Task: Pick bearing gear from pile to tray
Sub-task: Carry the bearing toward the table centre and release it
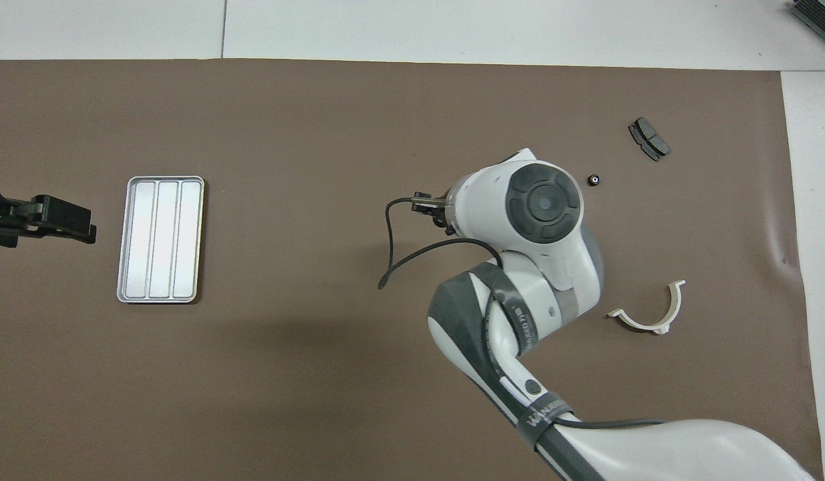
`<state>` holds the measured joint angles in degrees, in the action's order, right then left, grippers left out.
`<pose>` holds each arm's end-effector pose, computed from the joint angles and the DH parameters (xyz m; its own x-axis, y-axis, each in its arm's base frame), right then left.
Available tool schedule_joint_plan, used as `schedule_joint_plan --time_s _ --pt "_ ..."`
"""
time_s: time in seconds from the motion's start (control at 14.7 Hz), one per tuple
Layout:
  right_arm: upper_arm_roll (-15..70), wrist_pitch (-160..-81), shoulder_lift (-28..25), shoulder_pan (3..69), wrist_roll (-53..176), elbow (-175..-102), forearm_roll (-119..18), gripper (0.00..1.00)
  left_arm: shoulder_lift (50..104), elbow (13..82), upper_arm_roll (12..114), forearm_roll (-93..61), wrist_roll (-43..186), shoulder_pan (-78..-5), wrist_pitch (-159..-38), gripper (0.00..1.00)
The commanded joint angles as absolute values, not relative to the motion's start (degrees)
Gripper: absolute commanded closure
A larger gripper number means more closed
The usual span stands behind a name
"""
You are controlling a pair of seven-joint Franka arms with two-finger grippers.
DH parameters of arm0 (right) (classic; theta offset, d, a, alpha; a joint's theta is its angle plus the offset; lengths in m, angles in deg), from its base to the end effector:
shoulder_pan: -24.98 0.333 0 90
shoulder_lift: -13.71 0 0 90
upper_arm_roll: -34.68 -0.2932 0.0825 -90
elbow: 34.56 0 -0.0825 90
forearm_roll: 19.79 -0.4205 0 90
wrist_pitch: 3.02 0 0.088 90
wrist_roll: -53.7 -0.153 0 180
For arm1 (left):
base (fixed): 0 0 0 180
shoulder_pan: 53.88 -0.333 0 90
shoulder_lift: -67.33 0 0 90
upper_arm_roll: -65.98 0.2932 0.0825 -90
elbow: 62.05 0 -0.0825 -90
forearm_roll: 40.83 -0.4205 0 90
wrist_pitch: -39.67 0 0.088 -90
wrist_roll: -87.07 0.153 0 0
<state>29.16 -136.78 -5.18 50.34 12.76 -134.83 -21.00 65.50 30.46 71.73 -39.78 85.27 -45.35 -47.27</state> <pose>0.6055 0.3594 0.3260 0.9649 -0.2097 0.1584 -0.1760 -0.9632 -0.2031 0.5716 -0.0300 0.5477 0.9977 -0.0182 -0.0660 -0.0170 -0.9997 0.0195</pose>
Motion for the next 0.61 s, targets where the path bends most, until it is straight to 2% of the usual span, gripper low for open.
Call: schedule_joint_plan --time_s 0.0,0.14,0.41,0.48,0.54 --pt "29.59 -136.70 -13.95 54.06 6.61 -126.59 -18.22 1.00 63.55 32.70 71.51 -40.92 84.79 -45.35 -48.14 0.00" --pt "29.50 -139.93 -18.01 56.09 1.78 -124.21 -13.48 1.00 63.55 32.70 71.51 -40.92 84.79 -45.35 -48.14 0.00" --pt "29.50 -143.71 -21.00 57.58 0.52 -124.29 -12.32 0.99 63.55 32.70 71.51 -40.92 84.79 -45.44 -48.14 0.00" --pt "29.50 -144.43 -21.01 57.50 0.35 -124.73 -12.32 0.89 63.55 32.70 71.51 -40.92 84.79 -45.44 -48.14 0.00" --pt "29.50 -144.43 -20.92 57.41 0.35 -125.26 -12.23 0.69 63.55 32.70 71.51 -40.92 84.79 -45.44 -48.14 0.00"
